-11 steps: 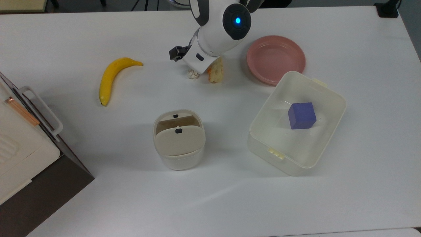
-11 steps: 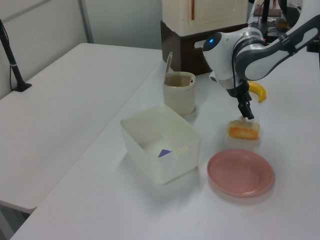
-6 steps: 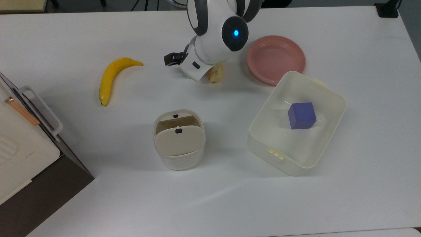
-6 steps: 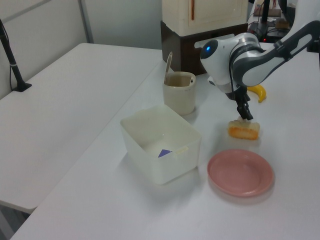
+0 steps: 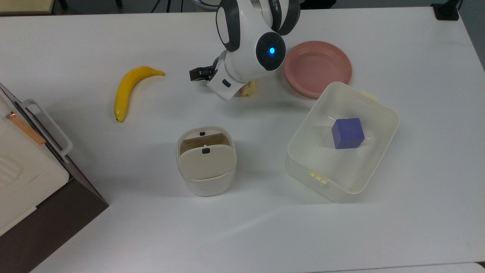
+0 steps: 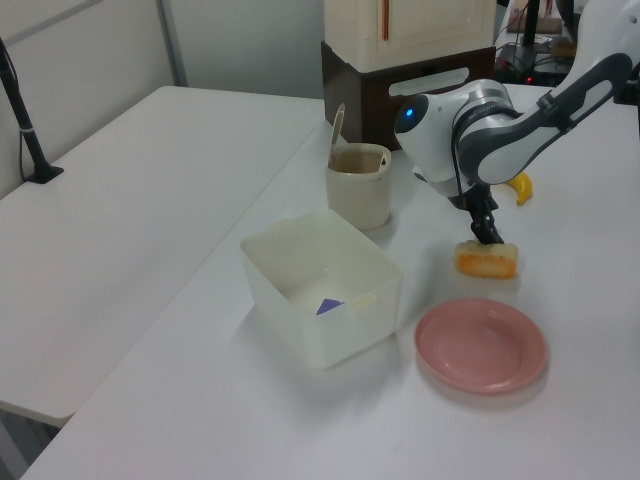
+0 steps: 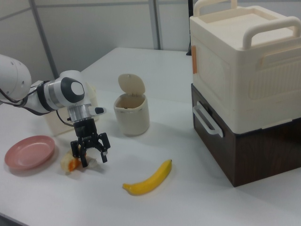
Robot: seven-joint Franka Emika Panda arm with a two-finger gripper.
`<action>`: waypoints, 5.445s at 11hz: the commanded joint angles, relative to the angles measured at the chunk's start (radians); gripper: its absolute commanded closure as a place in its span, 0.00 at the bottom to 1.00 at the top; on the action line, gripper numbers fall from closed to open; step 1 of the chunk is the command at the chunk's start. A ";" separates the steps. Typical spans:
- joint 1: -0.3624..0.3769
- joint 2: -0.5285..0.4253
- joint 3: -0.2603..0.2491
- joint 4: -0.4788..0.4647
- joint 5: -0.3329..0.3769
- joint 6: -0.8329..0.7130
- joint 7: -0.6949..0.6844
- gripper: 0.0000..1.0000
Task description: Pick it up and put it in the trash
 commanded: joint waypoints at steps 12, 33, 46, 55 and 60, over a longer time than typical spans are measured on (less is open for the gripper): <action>0.000 0.012 0.018 0.049 -0.028 0.004 0.041 0.46; -0.065 0.080 0.118 0.094 -0.125 0.013 0.044 1.00; -0.066 0.123 0.167 0.210 -0.123 0.063 0.044 0.30; -0.092 0.129 0.184 0.206 -0.137 0.076 0.012 0.34; -0.092 0.132 0.184 0.195 -0.137 0.076 0.007 1.00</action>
